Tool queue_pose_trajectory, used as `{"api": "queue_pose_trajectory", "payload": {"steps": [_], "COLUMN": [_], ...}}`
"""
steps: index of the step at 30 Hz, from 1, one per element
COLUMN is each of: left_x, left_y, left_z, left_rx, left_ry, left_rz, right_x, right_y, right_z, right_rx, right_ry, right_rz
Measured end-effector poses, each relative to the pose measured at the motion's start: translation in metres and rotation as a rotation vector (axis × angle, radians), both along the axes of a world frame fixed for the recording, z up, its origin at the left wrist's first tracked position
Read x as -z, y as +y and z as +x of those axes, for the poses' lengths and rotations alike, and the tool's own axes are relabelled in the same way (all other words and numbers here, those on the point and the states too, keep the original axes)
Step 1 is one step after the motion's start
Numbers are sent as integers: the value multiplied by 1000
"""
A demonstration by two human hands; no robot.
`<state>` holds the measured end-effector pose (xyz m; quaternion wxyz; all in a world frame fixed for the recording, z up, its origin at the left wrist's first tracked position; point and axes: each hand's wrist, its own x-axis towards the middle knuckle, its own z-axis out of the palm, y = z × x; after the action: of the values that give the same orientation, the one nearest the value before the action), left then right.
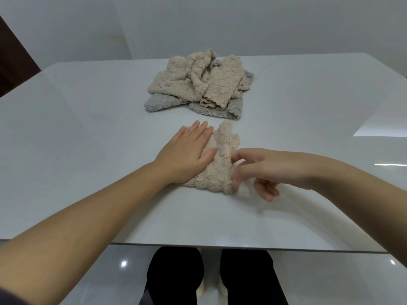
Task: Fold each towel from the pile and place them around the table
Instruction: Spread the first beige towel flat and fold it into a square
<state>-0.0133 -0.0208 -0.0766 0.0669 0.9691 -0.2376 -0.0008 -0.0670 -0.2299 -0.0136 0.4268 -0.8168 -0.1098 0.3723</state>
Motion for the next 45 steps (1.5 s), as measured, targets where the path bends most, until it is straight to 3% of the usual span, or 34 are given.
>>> {"api": "queue_pose_trajectory", "payload": {"steps": [3, 7, 9, 11, 15, 19, 26, 45], "left_x": [0, -1, -4, -11, -24, -14, -4, -3], "left_y": [0, -1, -1, 2, 16, 23, 21, 21], "left_z": [0, -1, -2, -2, -4, -11, -11, -14], "left_rx": [-1, -5, -23, -77, -118, -54, -71, -80], "left_ry": [-10, -7, -3, 1, -44, 24, 118, 74], "left_rz": [43, 49, -8, -97, -151, -59, -28, 2], "right_x": [-3, -3, 0, 5, 25, 51, 65, 66], "right_y": [-6, -1, 17, 40, 77, 82, 78, 78], "right_z": [-1, 8, 12, 15, 18, 13, 7, 9], "right_rx": [92, 364, 358, 262, 109, 82, 186, 156], "right_ry": [-115, -626, -854, -938, -908, -837, -818, -811], "right_rz": [-62, -182, -287, -371, -620, -685, -633, -703]}}
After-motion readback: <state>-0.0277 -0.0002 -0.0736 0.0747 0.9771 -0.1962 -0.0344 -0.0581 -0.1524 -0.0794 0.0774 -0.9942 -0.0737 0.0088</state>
